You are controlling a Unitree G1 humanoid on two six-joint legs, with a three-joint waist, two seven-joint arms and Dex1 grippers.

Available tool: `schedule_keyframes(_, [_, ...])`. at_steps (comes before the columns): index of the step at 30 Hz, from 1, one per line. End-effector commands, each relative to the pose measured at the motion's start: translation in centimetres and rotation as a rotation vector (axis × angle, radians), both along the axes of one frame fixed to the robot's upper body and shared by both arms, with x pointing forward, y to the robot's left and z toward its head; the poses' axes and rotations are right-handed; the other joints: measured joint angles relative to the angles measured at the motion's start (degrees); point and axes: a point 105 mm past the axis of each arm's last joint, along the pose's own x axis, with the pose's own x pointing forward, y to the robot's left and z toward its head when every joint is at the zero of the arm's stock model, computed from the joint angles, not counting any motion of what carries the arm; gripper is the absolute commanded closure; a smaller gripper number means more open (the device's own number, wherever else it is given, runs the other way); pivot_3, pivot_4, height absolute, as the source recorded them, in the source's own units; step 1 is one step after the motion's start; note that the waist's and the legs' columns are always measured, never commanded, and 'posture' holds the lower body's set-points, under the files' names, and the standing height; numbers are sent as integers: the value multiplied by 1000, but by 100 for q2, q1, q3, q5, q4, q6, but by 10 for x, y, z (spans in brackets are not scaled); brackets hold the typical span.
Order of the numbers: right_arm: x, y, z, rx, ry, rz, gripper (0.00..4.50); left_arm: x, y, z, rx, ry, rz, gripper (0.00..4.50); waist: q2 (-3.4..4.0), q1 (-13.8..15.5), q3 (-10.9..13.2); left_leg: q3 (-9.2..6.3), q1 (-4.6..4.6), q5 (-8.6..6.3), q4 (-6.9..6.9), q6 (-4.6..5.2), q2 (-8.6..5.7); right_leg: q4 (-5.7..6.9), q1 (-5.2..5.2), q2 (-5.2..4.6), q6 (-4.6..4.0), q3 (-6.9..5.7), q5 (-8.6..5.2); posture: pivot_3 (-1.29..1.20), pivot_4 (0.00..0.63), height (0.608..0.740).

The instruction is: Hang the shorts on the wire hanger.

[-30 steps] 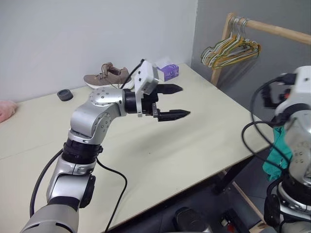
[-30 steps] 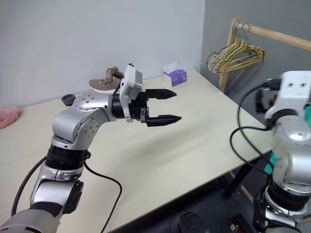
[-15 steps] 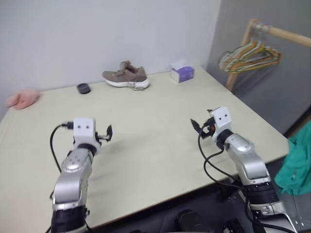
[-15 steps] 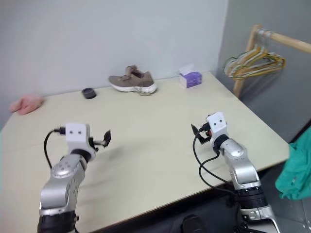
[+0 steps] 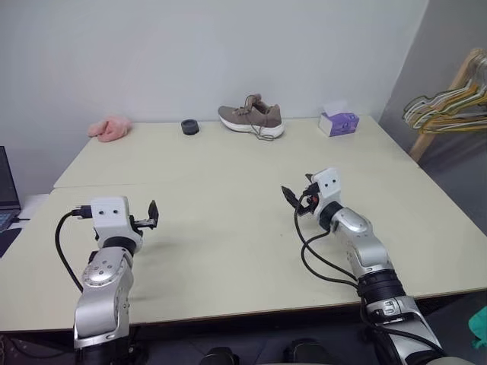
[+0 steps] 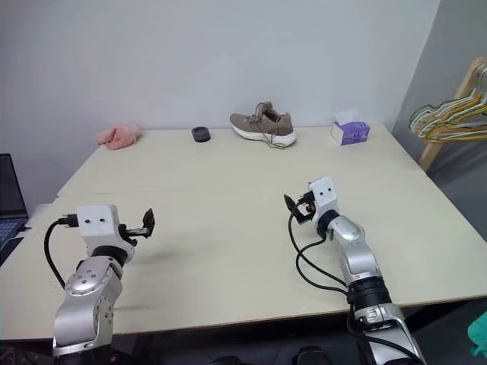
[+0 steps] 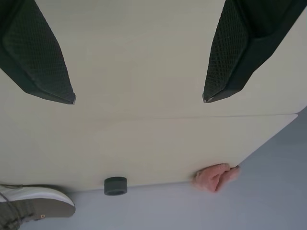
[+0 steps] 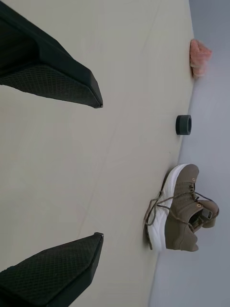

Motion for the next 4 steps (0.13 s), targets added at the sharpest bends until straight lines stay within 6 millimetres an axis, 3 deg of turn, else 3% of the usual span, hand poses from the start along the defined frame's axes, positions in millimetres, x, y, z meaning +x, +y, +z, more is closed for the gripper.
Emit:
schedule_keyframes(1, [1, -4, 21, 32, -83, -15, 61, 1, -3, 19, 17, -68, -15, 0, 0, 16, 0, 2, 0, 0, -1, 0, 0, 0, -1, 0, 0, 2, 0, -19, 0, 740])
schedule_keyframes(4, [-3, -8, 20, 28, -87, -30, 61, -1, -5, 21, 51, -79, -17, 0, 0, 21, 0, 5, 0, 0, -5, 0, 1, 0, -2, 0, 0, 4, 0, -14, 0, 740])
